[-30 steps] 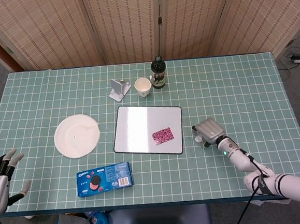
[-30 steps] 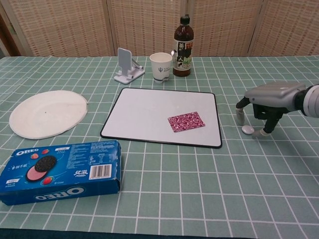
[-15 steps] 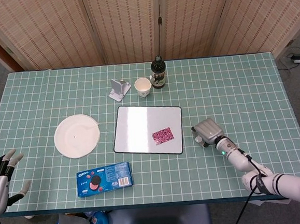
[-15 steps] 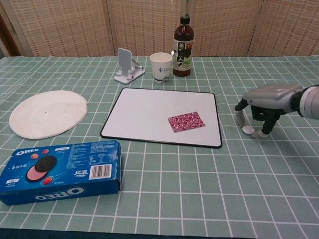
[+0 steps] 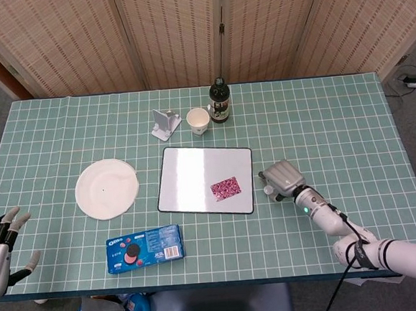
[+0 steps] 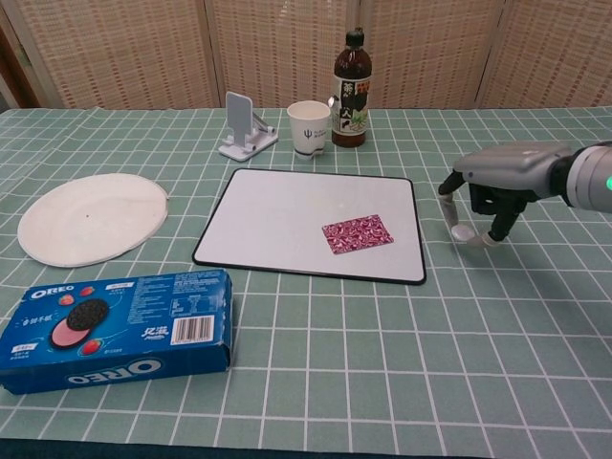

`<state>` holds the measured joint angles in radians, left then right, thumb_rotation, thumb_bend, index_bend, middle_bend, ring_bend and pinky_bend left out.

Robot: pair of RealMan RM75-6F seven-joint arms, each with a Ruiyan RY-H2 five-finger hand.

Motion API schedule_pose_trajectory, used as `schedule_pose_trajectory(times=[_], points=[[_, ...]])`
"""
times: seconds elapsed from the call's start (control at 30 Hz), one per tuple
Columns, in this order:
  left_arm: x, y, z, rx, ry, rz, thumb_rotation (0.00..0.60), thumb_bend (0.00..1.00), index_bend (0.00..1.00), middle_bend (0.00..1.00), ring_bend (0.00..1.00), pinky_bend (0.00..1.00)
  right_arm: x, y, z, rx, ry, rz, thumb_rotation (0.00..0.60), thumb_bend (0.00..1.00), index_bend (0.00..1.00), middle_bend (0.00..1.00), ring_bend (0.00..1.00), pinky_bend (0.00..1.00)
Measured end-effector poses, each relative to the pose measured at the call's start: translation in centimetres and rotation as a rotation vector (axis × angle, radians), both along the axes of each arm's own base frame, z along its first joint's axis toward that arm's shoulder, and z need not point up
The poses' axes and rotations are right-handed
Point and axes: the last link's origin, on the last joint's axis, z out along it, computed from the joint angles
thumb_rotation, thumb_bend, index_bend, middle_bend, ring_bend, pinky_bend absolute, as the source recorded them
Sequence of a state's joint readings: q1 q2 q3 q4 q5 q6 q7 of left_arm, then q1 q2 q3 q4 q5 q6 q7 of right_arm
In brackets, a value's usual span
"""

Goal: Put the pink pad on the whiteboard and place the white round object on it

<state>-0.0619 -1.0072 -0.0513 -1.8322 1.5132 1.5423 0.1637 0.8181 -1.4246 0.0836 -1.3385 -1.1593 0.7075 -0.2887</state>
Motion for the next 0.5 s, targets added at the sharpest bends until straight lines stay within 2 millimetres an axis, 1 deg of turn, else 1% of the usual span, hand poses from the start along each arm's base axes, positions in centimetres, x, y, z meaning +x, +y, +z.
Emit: schedule_pose_trajectory(times=[0.2,0.3,0.4,0.5], points=[[0.1,-0.1,0.1,0.003,0.001,-0.003,0.600,0.29,0.16,0.09,0.12,0.03,3.7,-0.7,-0.1,0.010,-0.029,0.066,0.600,0.27,0.48,0.96,1.00,1.00],[0.0,-0.1,0.3,0.007,0.004,0.001,0.600,0.29,0.16,0.09,0.12,0.03,5.2,-1.1,-0.3,0.017,-0.030,0.087,0.600,0.27,0.48,0.96,1.00,1.00],[0.0,-0.2,0.3,0.006,0.005,0.004,0.600,0.29,0.16,0.09,0.12,0.03,6.3,-1.4,-0.7,0.025,-0.024,0.103,0.600,0.27,0.48,0.96,1.00,1.00],[-0.1,-0.2,0.3,0.005,0.006,0.006,0.600,0.29,0.16,0.09,0.12,0.02,7.1,-1.6,-1.1,0.034,-0.013,0.106,0.600,0.27,0.48,0.96,1.00,1.00]])
